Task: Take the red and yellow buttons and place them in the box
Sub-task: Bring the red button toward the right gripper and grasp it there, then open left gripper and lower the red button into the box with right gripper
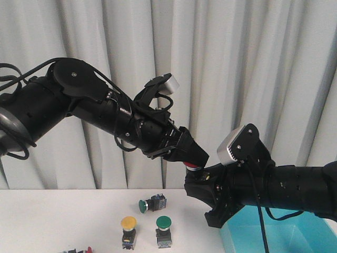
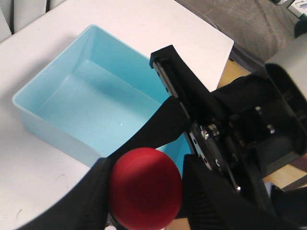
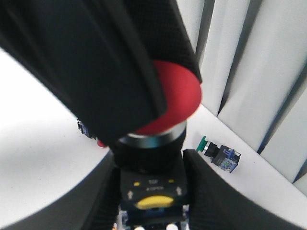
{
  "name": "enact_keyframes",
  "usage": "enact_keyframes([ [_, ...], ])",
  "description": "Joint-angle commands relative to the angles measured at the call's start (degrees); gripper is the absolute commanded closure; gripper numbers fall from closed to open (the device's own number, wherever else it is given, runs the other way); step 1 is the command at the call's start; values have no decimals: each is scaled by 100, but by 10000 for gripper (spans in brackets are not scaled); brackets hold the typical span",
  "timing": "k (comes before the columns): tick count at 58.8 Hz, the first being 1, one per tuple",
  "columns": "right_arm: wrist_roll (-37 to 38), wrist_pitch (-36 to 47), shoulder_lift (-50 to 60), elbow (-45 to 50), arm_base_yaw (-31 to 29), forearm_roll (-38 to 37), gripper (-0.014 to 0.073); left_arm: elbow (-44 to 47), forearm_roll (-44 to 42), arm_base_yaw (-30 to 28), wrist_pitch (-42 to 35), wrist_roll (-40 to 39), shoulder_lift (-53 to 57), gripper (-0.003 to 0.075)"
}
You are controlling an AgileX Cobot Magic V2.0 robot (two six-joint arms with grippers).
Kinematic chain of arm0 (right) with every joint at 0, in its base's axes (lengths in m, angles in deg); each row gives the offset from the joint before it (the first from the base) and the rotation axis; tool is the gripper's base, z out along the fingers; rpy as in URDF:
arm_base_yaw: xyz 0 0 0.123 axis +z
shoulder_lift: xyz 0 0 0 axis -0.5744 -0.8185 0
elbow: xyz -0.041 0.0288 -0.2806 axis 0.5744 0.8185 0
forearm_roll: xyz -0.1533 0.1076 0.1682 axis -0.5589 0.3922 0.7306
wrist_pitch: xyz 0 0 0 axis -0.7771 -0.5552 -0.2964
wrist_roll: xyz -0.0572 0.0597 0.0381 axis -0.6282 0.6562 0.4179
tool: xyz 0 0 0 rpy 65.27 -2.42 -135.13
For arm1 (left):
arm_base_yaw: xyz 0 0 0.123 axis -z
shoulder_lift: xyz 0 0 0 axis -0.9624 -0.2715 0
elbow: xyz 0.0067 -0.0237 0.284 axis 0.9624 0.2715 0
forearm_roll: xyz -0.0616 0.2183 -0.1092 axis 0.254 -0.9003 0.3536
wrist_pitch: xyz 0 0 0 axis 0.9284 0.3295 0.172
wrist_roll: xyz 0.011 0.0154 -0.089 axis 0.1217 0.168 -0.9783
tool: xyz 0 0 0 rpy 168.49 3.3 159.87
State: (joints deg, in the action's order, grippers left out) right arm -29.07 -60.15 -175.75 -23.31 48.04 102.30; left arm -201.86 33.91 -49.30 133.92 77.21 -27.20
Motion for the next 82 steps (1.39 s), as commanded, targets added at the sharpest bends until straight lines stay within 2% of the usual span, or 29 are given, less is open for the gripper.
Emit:
enact_keyframes([
  [1, 42, 132, 191, -198, -30, 265, 603, -180, 230, 18, 27, -61, 351, 691],
  [17, 49, 125, 191, -198, -30, 265, 603, -180, 122, 18, -16, -271, 351, 561],
  [36, 128, 120, 191, -198, -30, 265, 603, -180, -361, 18, -314, -672, 351, 325],
  [49, 417, 219, 191, -198, -44, 239, 601, -180, -355, 18, -617, -776, 351, 294],
  [55, 817, 719, 215, -198, -44, -87, 599, -180, -355, 13, -652, -776, 351, 295],
  [71, 2888, 2345, 488, -198, -44, -1615, 599, -180, -369, 13, -504, -773, 351, 295],
  [82, 4299, 2166, 475, 37, -379, -2592, 599, -180, -559, 13, -297, -773, 351, 295],
])
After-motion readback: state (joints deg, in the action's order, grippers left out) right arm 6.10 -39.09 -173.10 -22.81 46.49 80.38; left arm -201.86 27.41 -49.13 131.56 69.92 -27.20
